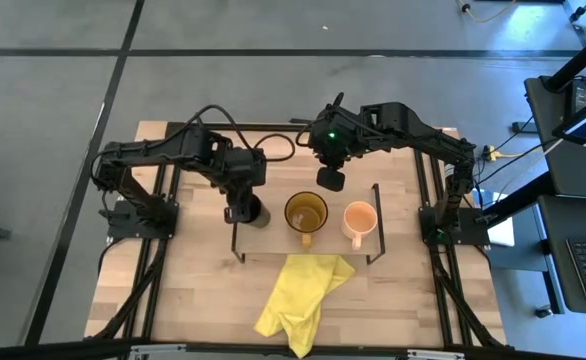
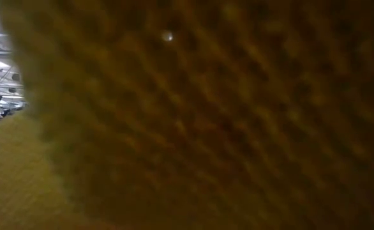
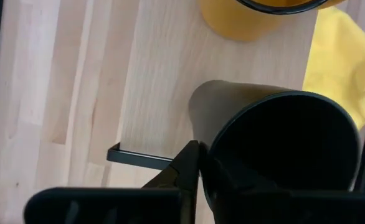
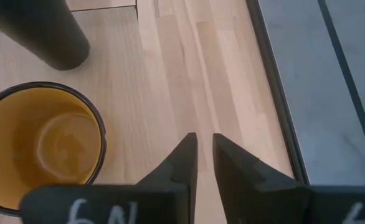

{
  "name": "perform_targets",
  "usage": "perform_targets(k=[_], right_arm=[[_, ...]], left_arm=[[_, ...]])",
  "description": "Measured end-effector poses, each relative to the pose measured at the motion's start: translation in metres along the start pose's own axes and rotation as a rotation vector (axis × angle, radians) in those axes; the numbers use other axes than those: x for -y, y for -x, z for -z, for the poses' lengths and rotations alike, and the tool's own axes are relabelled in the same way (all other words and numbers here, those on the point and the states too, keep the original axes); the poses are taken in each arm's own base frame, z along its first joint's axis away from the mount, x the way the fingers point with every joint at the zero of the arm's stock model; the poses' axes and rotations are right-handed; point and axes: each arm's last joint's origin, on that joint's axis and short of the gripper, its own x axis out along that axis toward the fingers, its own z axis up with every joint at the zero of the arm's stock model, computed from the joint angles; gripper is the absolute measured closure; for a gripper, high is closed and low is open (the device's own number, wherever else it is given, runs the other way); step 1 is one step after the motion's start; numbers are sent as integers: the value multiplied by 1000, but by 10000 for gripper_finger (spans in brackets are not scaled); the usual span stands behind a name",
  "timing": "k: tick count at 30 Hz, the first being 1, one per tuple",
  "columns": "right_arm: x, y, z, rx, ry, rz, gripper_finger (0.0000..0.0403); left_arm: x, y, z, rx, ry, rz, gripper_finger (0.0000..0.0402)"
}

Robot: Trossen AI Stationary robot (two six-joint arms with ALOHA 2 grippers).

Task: Stack small to large cups/mugs on shelf
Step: Put the black cup on the shelf

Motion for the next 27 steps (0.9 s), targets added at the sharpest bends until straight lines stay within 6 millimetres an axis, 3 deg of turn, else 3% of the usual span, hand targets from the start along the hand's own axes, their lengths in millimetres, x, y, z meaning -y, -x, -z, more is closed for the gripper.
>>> perform_targets(k=[16, 27], right_arm=[[0, 0, 0, 0, 4, 0, 350], [0, 0, 0, 1, 5, 0, 350]], left_arm=[[0, 0, 0, 3, 1, -11, 351], [-4, 15, 4, 68, 2, -43, 348]])
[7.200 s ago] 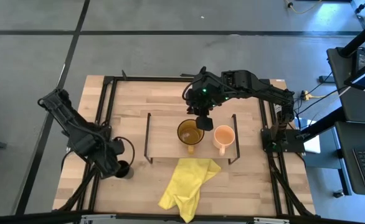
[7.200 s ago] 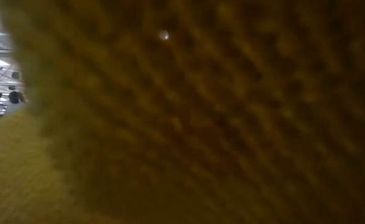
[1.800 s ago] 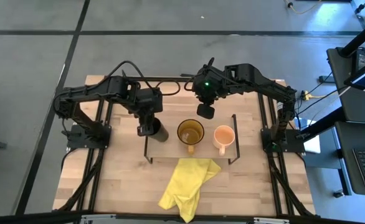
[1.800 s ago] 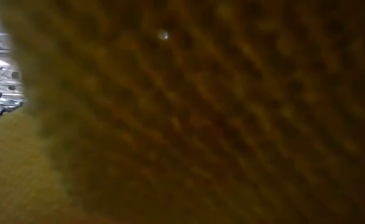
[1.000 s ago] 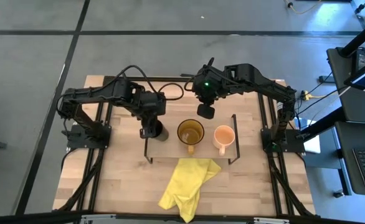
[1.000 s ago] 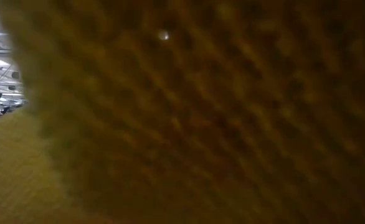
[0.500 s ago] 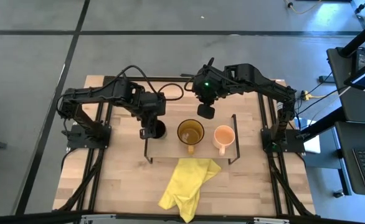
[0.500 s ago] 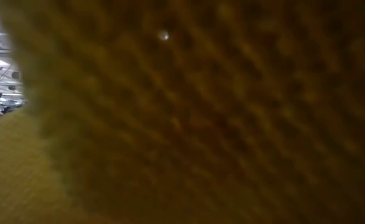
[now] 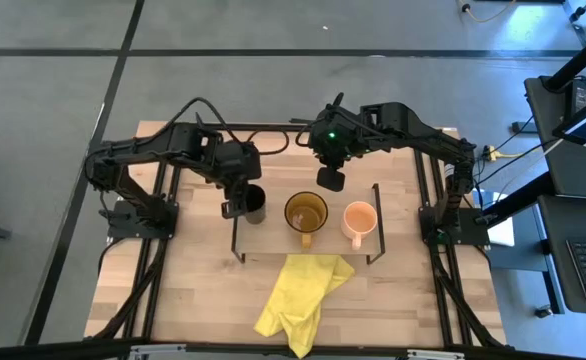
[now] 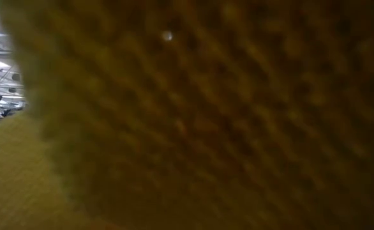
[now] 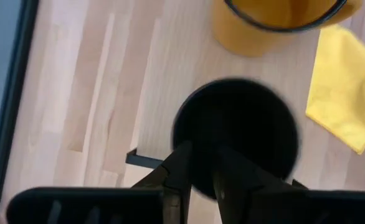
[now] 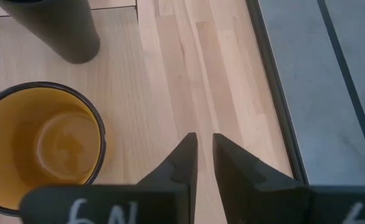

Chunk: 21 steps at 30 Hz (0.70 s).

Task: Stack small to large cups/mugs on shelf
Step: Put the black cup on the shelf

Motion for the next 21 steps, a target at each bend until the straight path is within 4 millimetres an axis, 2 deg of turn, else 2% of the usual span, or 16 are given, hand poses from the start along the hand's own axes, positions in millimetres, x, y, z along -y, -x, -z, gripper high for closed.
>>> perform_targets(k=[8, 11, 17, 21], right_arm=[[0, 0, 0, 0, -1, 0, 350], [0, 0, 0, 1, 3, 1, 350], [0, 0, -3, 27, 19, -5, 350], [0, 0, -4, 37, 18, -7, 350]], left_arm=[[-5, 22, 0, 67, 8, -63, 350], [-8, 39, 2, 131, 19, -68, 346], [-17, 81, 18, 288, 96, -78, 345], [-22, 86, 30, 307, 132, -136, 345]])
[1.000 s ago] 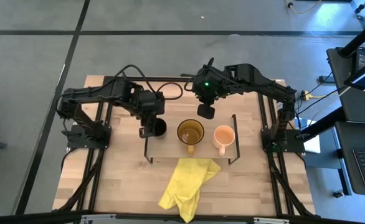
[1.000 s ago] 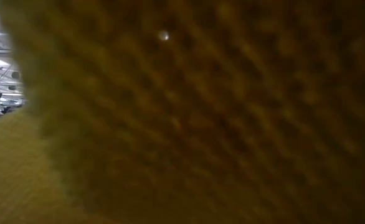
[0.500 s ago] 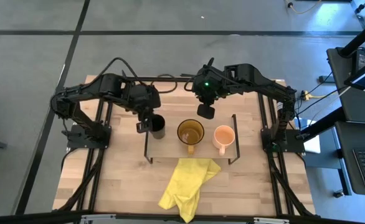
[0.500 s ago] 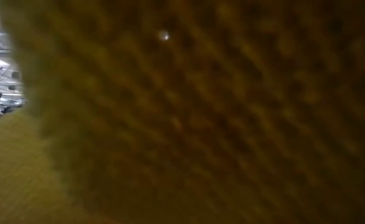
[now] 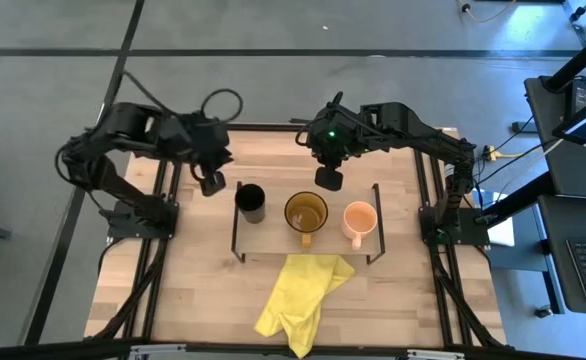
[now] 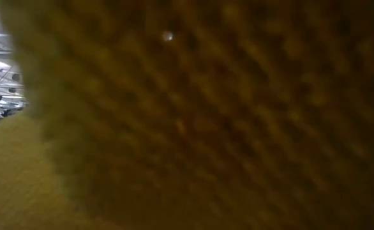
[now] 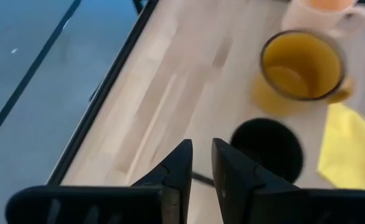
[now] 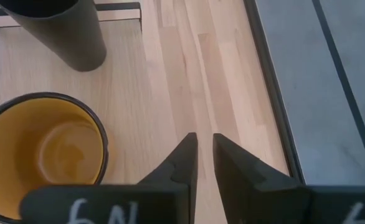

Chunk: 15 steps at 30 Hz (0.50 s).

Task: Stack small to large cups/mugs on shelf
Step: Put the black cup on the shelf

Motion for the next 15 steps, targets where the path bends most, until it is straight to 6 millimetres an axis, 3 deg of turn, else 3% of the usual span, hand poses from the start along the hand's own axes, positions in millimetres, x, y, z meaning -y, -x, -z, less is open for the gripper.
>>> perform_targets(k=[3, 11, 15], right_arm=[[0, 0, 0, 4, -1, 0, 350], [0, 0, -1, 15, -6, -1, 350], [0, 0, 0, 5, -26, -3, 350]], left_arm=[[1, -15, 8, -65, -13, -36, 345], [1, -84, 29, -279, -35, -139, 345], [-2, -96, 39, -280, -4, -96, 345]])
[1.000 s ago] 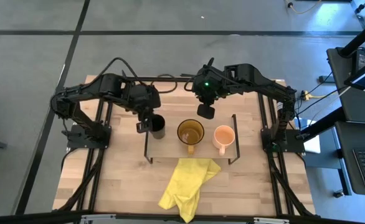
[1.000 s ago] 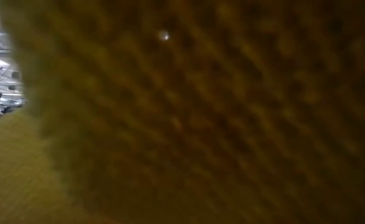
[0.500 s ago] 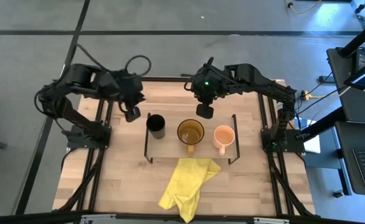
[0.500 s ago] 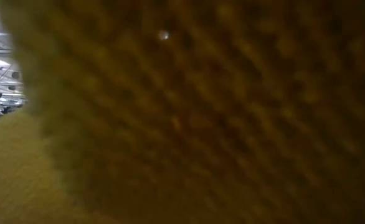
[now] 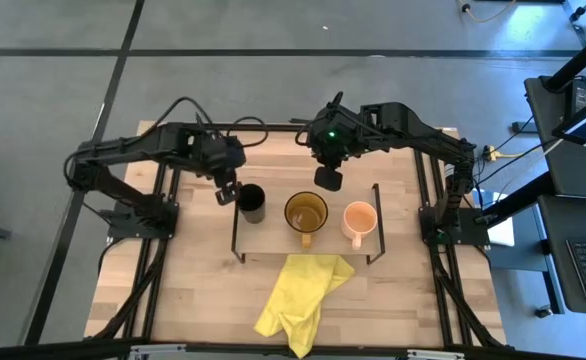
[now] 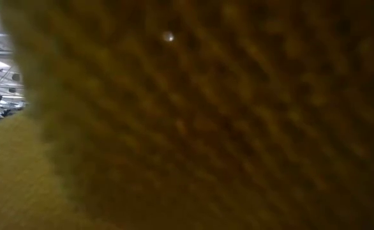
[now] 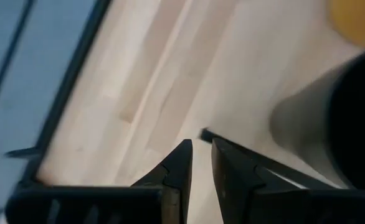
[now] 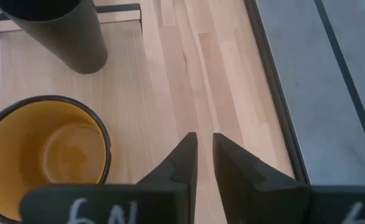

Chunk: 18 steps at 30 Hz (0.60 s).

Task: Stack small to large cups/mugs on shelf
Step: Put the black cup on the shelf

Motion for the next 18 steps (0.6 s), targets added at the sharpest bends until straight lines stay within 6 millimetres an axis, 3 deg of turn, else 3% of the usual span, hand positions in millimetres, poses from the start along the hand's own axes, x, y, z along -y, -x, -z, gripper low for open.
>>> perform_targets(k=[6, 11, 18], right_arm=[[-1, 0, 1, -13, 4, 0, 350], [-1, 0, 1, -13, 20, 0, 350], [3, 0, 0, -5, 23, 7, 350]], left_arm=[[4, 0, 15, 128, 73, 149, 345], [7, -9, 28, 94, 105, 153, 345], [23, -23, 25, 158, 112, 231, 345]])
